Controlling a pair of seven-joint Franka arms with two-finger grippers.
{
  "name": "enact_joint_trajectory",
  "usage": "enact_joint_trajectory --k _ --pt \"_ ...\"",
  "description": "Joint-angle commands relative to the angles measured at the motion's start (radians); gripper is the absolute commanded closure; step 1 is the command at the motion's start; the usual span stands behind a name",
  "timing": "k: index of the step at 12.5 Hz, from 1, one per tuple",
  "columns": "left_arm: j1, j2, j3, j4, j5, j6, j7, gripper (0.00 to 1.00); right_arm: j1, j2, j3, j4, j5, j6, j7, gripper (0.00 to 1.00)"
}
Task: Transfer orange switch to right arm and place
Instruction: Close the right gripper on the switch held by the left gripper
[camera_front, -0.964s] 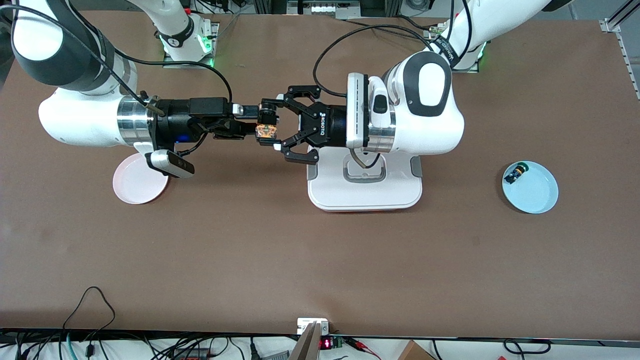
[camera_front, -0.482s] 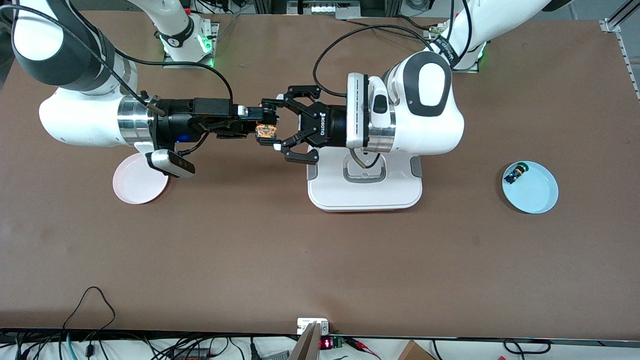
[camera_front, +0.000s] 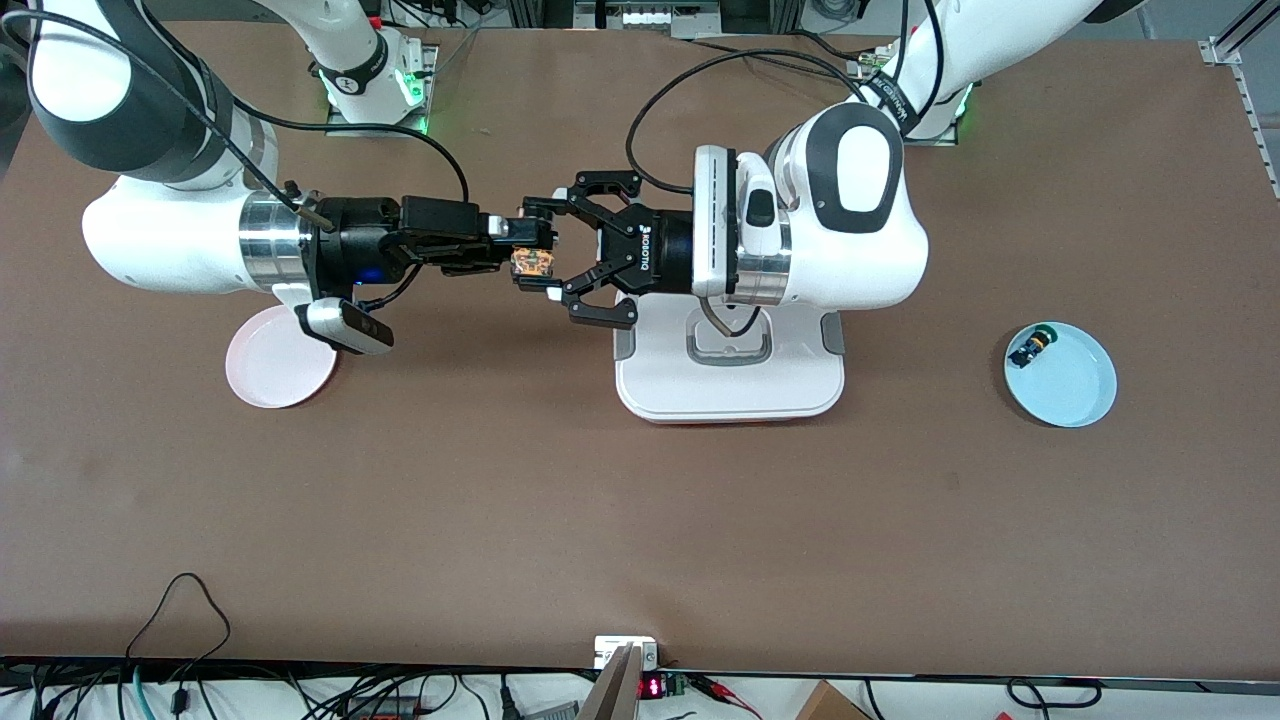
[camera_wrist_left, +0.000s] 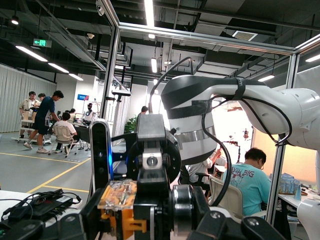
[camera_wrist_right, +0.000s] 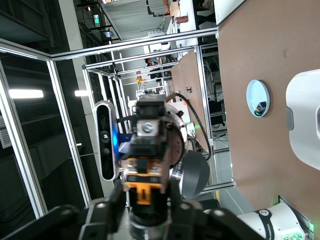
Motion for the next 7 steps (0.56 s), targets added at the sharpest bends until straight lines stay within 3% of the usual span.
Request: enact_joint_trajectory --k 1,5,6,7 --pt "-0.015 0.012 0.005 0.023 -0.015 -0.001 -0.001 1.00 -0.005 -0.003 0.011 0.002 0.020 -0.002 -0.013 0.88" --pt "-0.014 0.010 0.005 0.023 -0.014 -0.001 0.002 1.00 -0.005 -0.005 0.011 0.001 0.022 0.000 -0.018 0.88" --pt "-0.012 0.010 0.005 0.024 -0.014 -0.002 0.002 0.81 -0.005 -0.005 0.011 0.001 0.022 0.000 -0.018 0.88" --pt "-0.009 0.010 0.005 0.024 -0.015 -0.004 0.000 0.51 -0.005 -0.005 0.011 0.001 0.020 -0.002 -0.022 0.88"
